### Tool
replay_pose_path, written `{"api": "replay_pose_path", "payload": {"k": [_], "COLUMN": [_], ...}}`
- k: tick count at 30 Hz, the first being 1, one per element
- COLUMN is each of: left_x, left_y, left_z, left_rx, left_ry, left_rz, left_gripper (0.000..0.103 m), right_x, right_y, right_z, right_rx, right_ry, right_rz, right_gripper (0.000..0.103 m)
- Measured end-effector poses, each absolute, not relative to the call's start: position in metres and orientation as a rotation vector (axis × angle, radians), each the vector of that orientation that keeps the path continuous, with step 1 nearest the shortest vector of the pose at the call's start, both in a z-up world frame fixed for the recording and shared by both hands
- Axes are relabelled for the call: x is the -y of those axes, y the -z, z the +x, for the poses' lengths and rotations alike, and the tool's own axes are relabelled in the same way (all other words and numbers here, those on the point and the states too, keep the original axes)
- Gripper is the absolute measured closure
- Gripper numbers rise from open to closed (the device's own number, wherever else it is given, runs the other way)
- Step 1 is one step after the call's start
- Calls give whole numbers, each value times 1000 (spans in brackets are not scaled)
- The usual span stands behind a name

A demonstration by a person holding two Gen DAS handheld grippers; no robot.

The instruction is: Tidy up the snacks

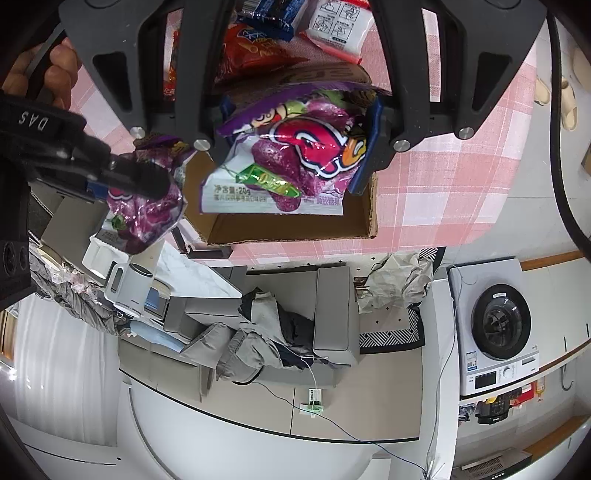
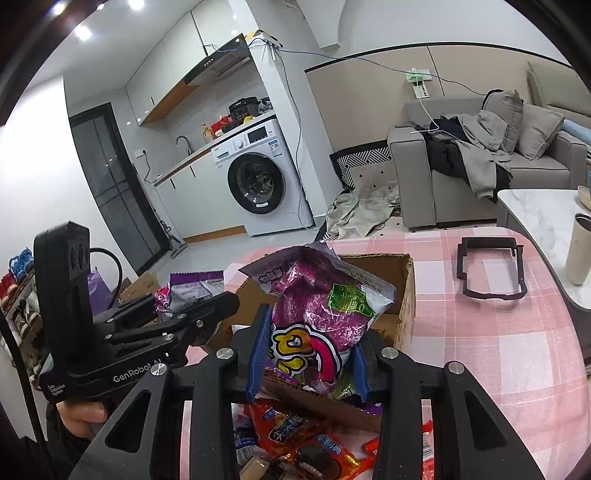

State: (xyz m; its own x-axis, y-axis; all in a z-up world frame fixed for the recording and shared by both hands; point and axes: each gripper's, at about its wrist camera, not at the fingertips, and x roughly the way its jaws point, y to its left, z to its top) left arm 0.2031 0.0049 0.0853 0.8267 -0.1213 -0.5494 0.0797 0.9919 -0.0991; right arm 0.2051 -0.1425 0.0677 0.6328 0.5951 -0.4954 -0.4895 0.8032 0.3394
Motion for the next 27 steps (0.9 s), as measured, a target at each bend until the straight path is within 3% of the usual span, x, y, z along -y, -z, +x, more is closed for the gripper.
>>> {"api": "replay_pose_path", "payload": {"k": [27], "left_x": [17], "left_y": [-45], "left_z": [277], "left_rx": [-646], "left_ry": [96], "left_rz": [3], "left_gripper": [54], "right_x": [126], "right_y": [-30], "right_z": [260], "right_rx": [-719], "right_ry": [-619], "right_rz": [150], "right_gripper": [65]}}
